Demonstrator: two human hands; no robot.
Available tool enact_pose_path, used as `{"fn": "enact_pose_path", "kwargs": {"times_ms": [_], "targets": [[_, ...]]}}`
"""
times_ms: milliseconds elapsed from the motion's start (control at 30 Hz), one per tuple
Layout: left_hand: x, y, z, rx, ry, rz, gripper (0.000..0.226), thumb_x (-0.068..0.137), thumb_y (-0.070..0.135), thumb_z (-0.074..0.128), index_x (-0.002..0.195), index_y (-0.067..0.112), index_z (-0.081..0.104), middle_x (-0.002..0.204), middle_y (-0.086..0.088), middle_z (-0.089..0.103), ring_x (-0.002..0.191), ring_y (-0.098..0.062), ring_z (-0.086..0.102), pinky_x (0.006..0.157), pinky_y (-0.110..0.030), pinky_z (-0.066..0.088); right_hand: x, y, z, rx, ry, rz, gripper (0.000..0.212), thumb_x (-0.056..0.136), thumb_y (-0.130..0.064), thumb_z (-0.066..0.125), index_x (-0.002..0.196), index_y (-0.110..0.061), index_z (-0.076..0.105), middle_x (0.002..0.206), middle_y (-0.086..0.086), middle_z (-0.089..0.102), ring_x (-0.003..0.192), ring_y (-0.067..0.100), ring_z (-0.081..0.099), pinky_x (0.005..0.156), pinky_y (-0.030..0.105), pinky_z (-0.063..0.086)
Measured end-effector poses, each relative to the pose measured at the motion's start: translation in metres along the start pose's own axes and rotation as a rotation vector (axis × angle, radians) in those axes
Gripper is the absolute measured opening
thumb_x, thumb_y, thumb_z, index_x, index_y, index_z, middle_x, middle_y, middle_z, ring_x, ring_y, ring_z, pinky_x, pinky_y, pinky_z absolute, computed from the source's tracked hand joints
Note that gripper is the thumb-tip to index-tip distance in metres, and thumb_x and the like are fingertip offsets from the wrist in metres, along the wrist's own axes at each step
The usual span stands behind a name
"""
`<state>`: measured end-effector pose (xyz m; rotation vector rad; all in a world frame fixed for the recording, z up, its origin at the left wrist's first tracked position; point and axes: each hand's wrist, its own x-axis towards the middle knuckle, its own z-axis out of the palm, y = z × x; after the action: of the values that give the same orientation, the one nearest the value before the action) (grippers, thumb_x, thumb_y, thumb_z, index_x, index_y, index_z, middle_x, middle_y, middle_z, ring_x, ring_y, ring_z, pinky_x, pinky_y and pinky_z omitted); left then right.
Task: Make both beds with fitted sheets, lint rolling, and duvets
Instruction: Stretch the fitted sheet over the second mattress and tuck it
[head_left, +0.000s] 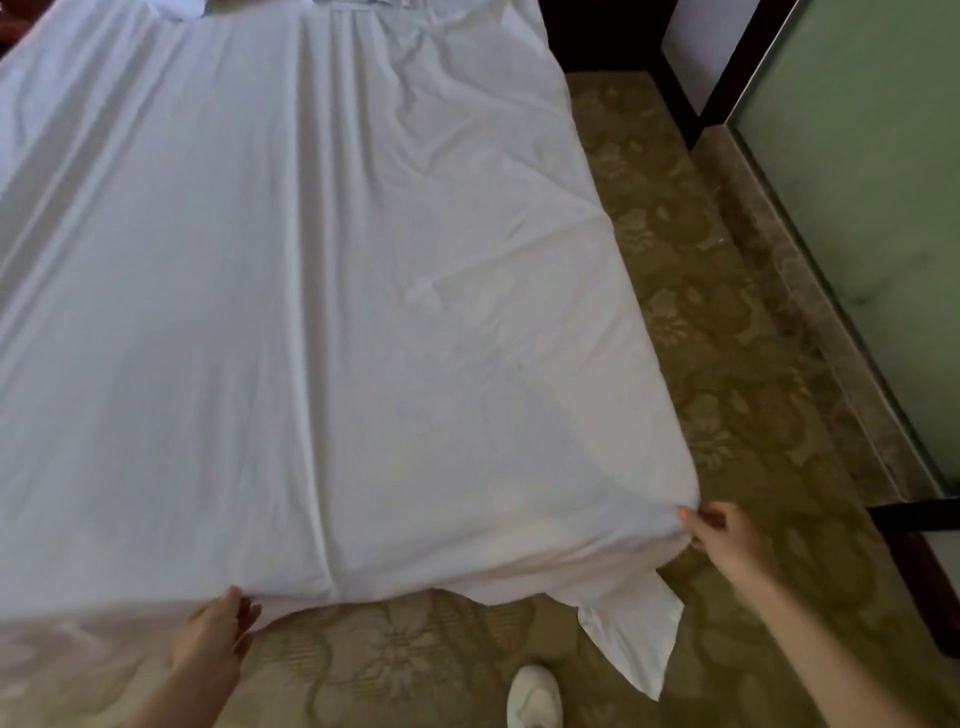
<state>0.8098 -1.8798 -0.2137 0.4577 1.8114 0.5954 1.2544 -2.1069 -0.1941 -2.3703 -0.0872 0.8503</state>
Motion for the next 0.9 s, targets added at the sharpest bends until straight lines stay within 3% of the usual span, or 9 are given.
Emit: {"fn": "enact_pose_path", "kwargs": {"times_ms": [67,133,200,267,333,433,600,800,900], "targets": [[-0.012,0.006,0.012,-0.035,-0.021,-0.046,0.019,0.101,0.018,0.043,0.085,0.011,0.052,0.080,-0.001,0.053,0.059,-0.006,0.059,0.056,-0.025,0.043,-0.007,0.007,-0.001,0.095,-0.022,-0.007,0.028,0.091,-0.016,0.061,0.112,0.002,0.057,0.089,0.011,0.061,0.078,0.022,0.060,0.067,0.027,0.049],[-0.010,0.002,0.013,-0.042,-0.065,-0.089,0.020,0.101,0.018,0.043,0.083,0.015,0.051,0.084,0.000,0.054,0.073,-0.006,0.054,0.059,-0.024,0.045,-0.014,0.018,0.000,0.108,-0.057,-0.011,0.020,0.089,-0.009,0.062,0.109,-0.004,0.058,0.094,0.011,0.063,0.083,0.022,0.061,0.078,0.034,0.051],[-0.010,-0.007,0.016,-0.045,-0.098,-0.126,0.017,0.099,0.020,0.047,0.084,0.017,0.053,0.086,0.002,0.056,0.077,-0.006,0.054,0.065,-0.024,0.041,-0.022,0.028,0.006,0.040,-0.080,-0.023,0.015,0.087,-0.006,0.065,0.100,-0.010,0.058,0.095,0.008,0.063,0.090,0.025,0.060,0.084,0.041,0.049],[-0.018,-0.010,0.022,0.006,-0.142,-0.163,0.013,0.097,0.022,0.051,0.085,0.018,0.055,0.086,0.003,0.057,0.077,-0.006,0.055,0.063,-0.023,0.039,-0.027,0.031,0.015,0.008,-0.041,-0.051,0.010,0.087,-0.007,0.065,0.094,-0.010,0.059,0.091,0.006,0.063,0.090,0.027,0.060,0.082,0.042,0.049],[-0.018,-0.011,0.028,0.007,-0.119,-0.175,0.014,0.097,0.021,0.052,0.083,0.017,0.053,0.083,0.003,0.055,0.074,-0.005,0.054,0.061,-0.023,0.038,-0.029,0.024,0.021,-0.003,0.065,-0.079,0.005,0.088,-0.007,0.063,0.090,-0.007,0.058,0.089,0.009,0.061,0.083,0.027,0.057,0.072,0.036,0.044],[-0.015,-0.007,0.031,0.011,-0.063,-0.167,0.012,0.097,0.019,0.053,0.085,0.016,0.053,0.078,0.003,0.054,0.069,-0.005,0.052,0.068,-0.023,0.041,-0.024,0.016,0.024,-0.069,0.171,-0.111,0.008,0.090,-0.007,0.060,0.084,-0.003,0.055,0.086,0.013,0.058,0.078,0.024,0.051,0.067,0.031,0.034],[-0.015,-0.011,0.026,-0.003,-0.055,-0.138,0.020,0.094,0.015,0.057,0.076,0.011,0.051,0.073,-0.003,0.052,0.064,-0.010,0.050,0.061,-0.023,0.043,-0.037,0.025,0.013,-0.192,0.142,-0.196,0.006,0.095,-0.011,0.052,0.091,-0.007,0.051,0.084,0.011,0.055,0.077,0.026,0.051,0.061,0.031,0.034],[-0.021,-0.007,0.020,-0.065,-0.057,-0.127,0.019,0.094,0.011,0.057,0.076,0.010,0.051,0.070,-0.004,0.052,0.059,-0.010,0.053,0.058,-0.024,0.045,-0.060,0.036,-0.010,-0.407,0.118,-0.312,0.004,0.096,-0.010,0.048,0.092,-0.009,0.049,0.068,0.009,0.054,0.056,0.023,0.050,0.049,0.029,0.037],[-0.018,-0.006,0.013,-0.045,-0.078,-0.123,0.023,0.096,0.012,0.054,0.073,0.010,0.048,0.046,0.001,0.053,0.034,-0.003,0.051,0.041,-0.020,0.048,-0.068,0.037,-0.019,-0.458,0.113,-0.291,0.005,0.095,-0.010,0.050,0.092,-0.007,0.051,0.068,0.010,0.055,0.057,0.024,0.053,0.051,0.033,0.043]]}}
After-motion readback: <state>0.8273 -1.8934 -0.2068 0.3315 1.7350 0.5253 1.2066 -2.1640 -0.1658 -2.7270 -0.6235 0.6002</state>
